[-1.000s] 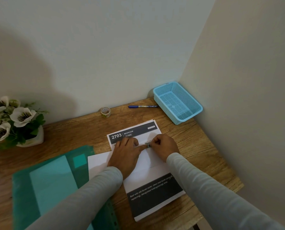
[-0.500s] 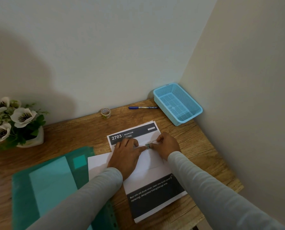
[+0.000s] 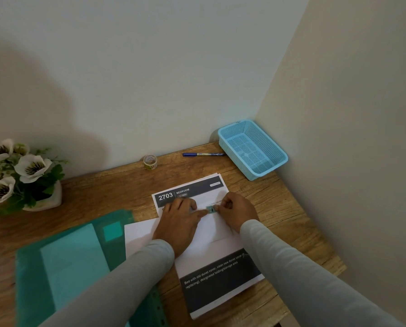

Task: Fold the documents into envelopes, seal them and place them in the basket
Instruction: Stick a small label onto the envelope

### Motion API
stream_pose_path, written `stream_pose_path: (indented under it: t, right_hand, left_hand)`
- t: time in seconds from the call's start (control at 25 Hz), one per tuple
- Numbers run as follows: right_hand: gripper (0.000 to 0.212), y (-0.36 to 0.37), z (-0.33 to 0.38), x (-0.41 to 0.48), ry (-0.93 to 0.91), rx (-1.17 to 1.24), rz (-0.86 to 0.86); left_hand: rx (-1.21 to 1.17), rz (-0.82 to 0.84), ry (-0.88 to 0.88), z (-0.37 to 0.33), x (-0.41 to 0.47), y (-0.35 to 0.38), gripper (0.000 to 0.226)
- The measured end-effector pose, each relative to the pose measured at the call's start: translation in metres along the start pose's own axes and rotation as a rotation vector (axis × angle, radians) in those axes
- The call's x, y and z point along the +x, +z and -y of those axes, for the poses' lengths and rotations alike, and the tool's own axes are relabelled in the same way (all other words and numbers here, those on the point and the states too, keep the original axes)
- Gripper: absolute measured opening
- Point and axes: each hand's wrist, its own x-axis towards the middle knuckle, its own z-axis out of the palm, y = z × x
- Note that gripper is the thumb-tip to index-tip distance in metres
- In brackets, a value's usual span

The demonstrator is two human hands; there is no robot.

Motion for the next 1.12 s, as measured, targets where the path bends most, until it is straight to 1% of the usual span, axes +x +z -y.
stream_pose_path:
  t: [0.12,0.28,0.36,0.52,0.6,0.64,0.76,0.8,0.84,0.96,1.12]
  right_hand:
    - [0.017,-0.003,-0.002,-0.003,-0.022,-0.002,0.028]
    - [0.037,0.003,0.015,-0.005,0.049,-0.129,-0.001]
    - [0.043,0.007,0.021,-0.005,0.081,-0.182,-0.021]
    - [0.032,0.008,0.014,-0.007,0.02,-0.139,0.036]
    - [0.032,0.005,0.012,-0.008,0.024,-0.136,0.049]
    - [0.035,0.004,0.013,-0.006,0.048,-0.137,0.048]
    - [0.056,0.006,0.022,-0.002,0.122,-0.191,0.026]
    - [0.058,0.007,0.024,-0.002,0.124,-0.205,0.016]
    - [0.054,0.007,0.023,-0.002,0.112,-0.198,0.014]
    - [0.034,0.003,0.01,-0.005,0.04,-0.114,0.038]
    - [0.033,-0.001,0.007,-0.005,0.038,-0.077,0.026]
  left_hand:
    - [-0.035,-0.02,-0.021,0.002,0.0,0.001,0.033]
    - [-0.052,-0.025,-0.025,0.005,0.0,0.005,0.032]
    - [-0.051,-0.044,-0.019,0.005,-0.001,0.006,0.03]
    - [-0.052,-0.063,-0.004,0.006,-0.001,0.007,0.03]
    - [-0.054,-0.053,-0.005,0.006,-0.001,0.007,0.03]
    - [-0.053,-0.052,-0.008,0.006,-0.001,0.007,0.03]
    - [-0.056,-0.043,-0.008,0.006,0.0,0.006,0.029]
    - [-0.057,-0.041,-0.011,0.006,0.0,0.006,0.029]
    - [-0.059,-0.042,-0.014,0.007,0.0,0.006,0.029]
    - [-0.047,-0.042,-0.012,0.007,0.0,0.006,0.031]
    - [-0.024,-0.015,-0.005,0.006,-0.001,0.007,0.034]
